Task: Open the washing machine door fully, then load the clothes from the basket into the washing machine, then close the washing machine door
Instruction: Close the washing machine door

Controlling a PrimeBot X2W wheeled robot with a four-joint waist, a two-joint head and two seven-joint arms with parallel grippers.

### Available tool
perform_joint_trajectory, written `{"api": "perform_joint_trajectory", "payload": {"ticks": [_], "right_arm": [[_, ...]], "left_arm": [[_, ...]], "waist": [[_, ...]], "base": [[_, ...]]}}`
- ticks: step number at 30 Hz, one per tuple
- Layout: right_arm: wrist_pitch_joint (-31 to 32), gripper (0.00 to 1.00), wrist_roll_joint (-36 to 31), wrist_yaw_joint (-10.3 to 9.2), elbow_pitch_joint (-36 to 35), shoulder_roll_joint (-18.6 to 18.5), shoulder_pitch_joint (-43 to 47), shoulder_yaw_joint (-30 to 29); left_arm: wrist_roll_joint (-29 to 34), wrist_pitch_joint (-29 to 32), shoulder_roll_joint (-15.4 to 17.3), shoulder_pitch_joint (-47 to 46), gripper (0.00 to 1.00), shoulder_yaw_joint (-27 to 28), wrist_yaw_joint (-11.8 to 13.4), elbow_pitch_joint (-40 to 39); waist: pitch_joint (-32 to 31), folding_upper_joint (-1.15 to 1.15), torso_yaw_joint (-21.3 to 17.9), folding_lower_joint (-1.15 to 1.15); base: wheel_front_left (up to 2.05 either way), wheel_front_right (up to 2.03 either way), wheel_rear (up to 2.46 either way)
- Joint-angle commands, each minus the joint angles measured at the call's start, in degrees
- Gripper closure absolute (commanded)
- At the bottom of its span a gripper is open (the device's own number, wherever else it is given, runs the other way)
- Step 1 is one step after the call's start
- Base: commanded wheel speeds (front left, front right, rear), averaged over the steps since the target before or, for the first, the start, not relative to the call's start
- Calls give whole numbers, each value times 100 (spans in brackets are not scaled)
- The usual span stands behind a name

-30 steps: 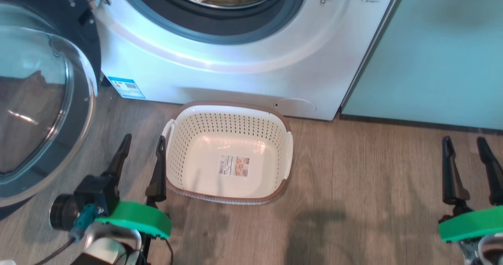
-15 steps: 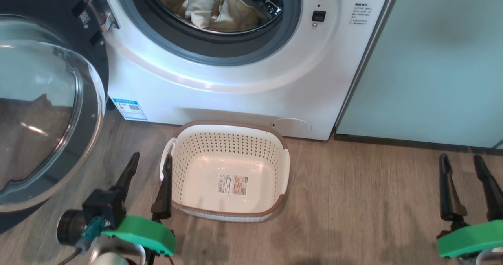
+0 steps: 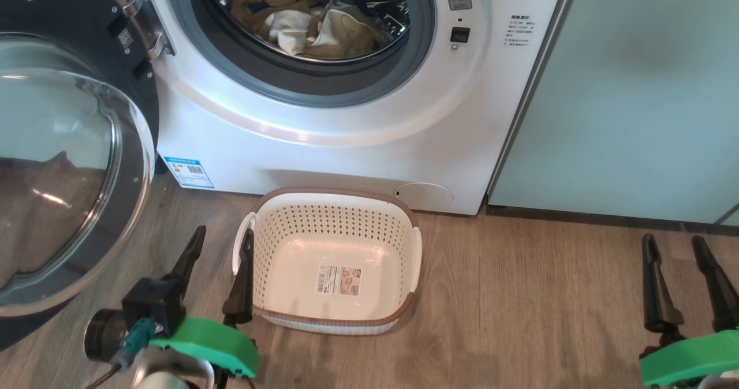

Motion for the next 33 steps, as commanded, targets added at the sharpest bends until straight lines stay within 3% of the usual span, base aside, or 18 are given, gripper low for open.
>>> {"api": "perform_joint_trajectory", "payload": {"ticks": [1, 15, 33], "right_arm": [[26, 0, -57, -16, -234, -32, -74, 116], [55, 0, -65, -16, -259, -22, -57, 108], [41, 0, -52, -16, -271, -15, -61, 86]], "left_arm": [[32, -33, 147, -121, 0, 204, 133, -130], [62, -66, 130, -130, 0, 205, 179, -69], [55, -104, 144, -177, 0, 165, 84, -113]], "waist": [[-7, 0, -3, 0], [-61, 0, 5, 0], [-55, 0, 83, 0]], "base": [[0, 0, 0], [-28, 28, 0], [-163, 163, 0]]}}
